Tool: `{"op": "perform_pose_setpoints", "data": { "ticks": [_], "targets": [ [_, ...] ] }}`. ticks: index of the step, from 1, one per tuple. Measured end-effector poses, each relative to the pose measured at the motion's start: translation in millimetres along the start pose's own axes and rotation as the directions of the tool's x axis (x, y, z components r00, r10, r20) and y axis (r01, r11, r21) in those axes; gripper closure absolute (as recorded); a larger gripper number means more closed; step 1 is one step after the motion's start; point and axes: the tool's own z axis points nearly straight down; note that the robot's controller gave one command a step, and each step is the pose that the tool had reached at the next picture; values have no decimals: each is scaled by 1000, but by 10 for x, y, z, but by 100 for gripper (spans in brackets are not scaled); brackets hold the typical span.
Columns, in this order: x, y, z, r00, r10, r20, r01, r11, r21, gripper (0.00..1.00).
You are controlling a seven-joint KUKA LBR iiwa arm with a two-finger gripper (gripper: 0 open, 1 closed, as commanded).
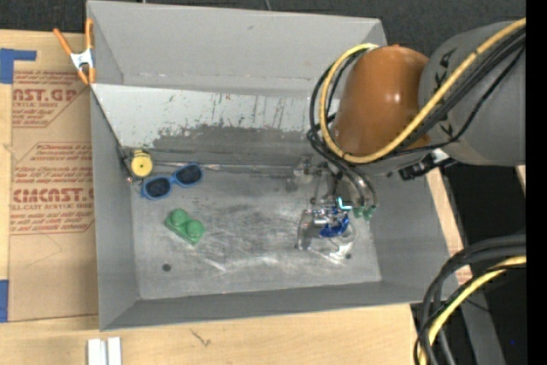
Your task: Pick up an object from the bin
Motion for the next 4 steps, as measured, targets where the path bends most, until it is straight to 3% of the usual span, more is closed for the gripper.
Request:
{"op": "perform_pose_setpoints", "data": {
  "ticks": [1, 2, 3, 4],
  "targets": [
    [-51, -585, 556, 996, 89, 2, -89, 996, 1, 0],
    [-42, -230, 975, 868, -496, 17, 496, 868, 10, 0],
    [59, -1502, 393, 784, -620, 7, 620, 784, 10, 0],
    [-3, -1110, 809, 886, -462, 39, 461, 887, 25, 0]
  ]
}}
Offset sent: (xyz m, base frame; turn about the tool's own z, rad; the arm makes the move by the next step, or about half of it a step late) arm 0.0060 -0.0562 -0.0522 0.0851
